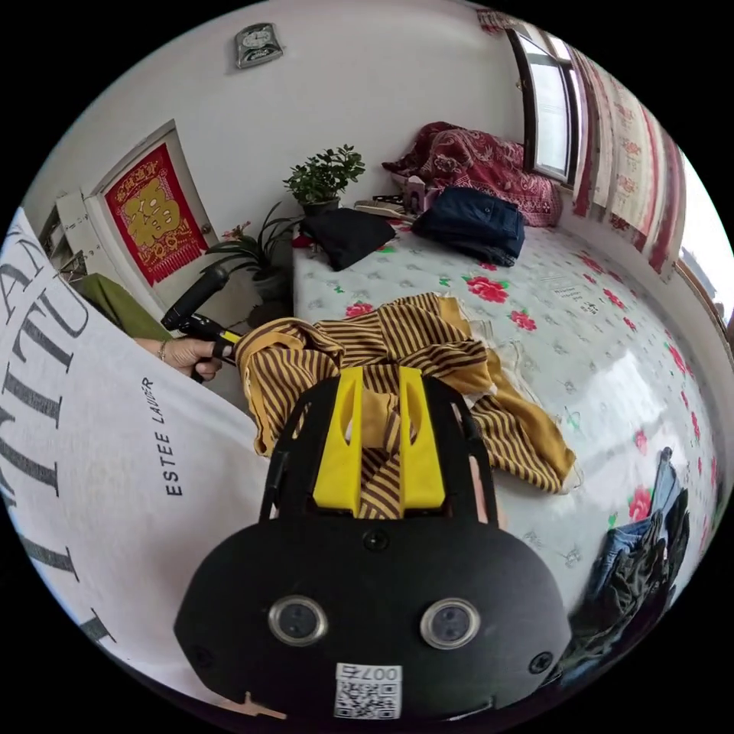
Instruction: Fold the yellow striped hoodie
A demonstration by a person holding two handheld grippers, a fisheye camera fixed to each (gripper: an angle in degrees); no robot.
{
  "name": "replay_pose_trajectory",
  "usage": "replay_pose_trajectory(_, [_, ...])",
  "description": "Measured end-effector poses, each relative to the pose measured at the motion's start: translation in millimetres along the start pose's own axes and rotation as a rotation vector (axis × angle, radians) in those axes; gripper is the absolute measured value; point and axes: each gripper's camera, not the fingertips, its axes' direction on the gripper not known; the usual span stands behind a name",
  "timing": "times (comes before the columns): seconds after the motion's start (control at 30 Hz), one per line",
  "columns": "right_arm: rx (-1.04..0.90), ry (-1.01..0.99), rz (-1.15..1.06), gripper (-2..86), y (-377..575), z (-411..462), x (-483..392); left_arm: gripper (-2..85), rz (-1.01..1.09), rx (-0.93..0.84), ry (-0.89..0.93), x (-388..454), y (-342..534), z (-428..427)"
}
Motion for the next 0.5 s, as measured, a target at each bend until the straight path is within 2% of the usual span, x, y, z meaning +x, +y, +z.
replay_pose_trajectory(0.23, [-0.212,-0.031,-0.351,7.7,-79,110,-25,15.5,0.004,0.005,0.125,-1,47,20])
replay_pose_trajectory(0.43, [-0.321,-0.178,-0.686,8.0,-101,178,-78,16.3,0.0,-0.02,0.147,-9,47,45])
replay_pose_trajectory(0.5, [-0.334,-0.198,-0.727,7.4,-107,189,-87,16.3,-0.011,-0.024,0.158,-13,42,50])
